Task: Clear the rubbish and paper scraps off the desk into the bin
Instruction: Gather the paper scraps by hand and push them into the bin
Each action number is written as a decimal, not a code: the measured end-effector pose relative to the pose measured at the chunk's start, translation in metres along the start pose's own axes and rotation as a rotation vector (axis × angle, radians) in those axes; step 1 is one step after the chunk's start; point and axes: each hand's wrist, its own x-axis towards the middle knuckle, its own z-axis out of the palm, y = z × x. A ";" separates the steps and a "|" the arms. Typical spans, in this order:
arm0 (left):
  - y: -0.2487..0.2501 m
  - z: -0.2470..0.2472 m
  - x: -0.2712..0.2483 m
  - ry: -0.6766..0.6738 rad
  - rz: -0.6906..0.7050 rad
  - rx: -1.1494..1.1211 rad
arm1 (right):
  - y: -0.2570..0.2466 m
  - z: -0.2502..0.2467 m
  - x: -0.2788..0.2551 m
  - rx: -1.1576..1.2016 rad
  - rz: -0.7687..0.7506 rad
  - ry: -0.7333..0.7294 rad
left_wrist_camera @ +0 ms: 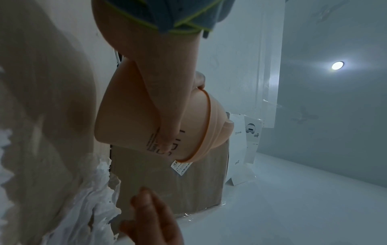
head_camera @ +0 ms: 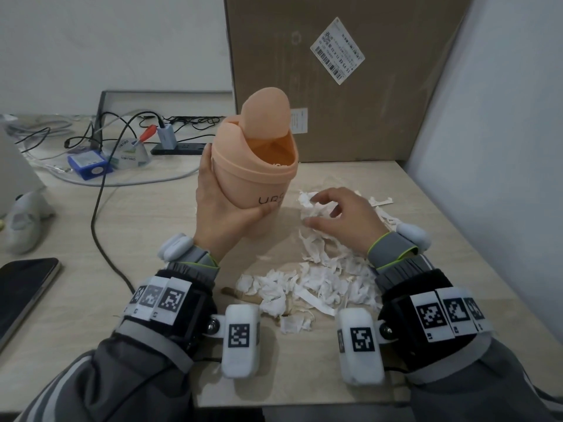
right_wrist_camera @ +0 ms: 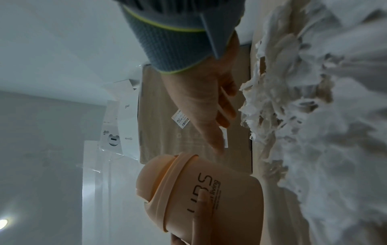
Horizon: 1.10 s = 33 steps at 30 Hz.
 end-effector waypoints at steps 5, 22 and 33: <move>0.000 0.001 0.000 -0.010 -0.003 0.001 | 0.003 0.012 0.003 -0.280 -0.035 -0.308; -0.003 0.000 0.001 0.038 -0.034 0.014 | 0.005 0.006 0.009 0.444 -0.006 0.360; -0.004 -0.001 0.002 0.056 -0.088 0.015 | 0.014 -0.014 0.007 0.744 0.244 0.570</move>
